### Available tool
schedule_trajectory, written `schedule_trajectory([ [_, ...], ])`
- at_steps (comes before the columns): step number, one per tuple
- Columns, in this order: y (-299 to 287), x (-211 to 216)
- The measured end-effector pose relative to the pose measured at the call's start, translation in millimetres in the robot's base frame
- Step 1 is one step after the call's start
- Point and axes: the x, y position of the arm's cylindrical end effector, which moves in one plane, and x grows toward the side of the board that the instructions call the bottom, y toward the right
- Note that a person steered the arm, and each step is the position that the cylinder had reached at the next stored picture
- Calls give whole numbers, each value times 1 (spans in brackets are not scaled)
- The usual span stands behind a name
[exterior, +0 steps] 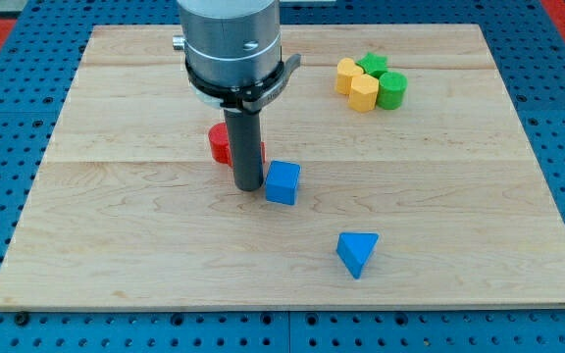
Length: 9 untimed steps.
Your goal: Move the blue cube to the right of the red star
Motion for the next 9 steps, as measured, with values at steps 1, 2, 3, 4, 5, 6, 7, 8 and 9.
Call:
schedule_trajectory([
  [1,2,-21],
  [2,10,-27],
  [3,87,-32],
  [4,120,16],
  [5,91,48],
  [6,52,40],
  [7,50,13],
  [8,50,-18],
  [9,57,-31],
])
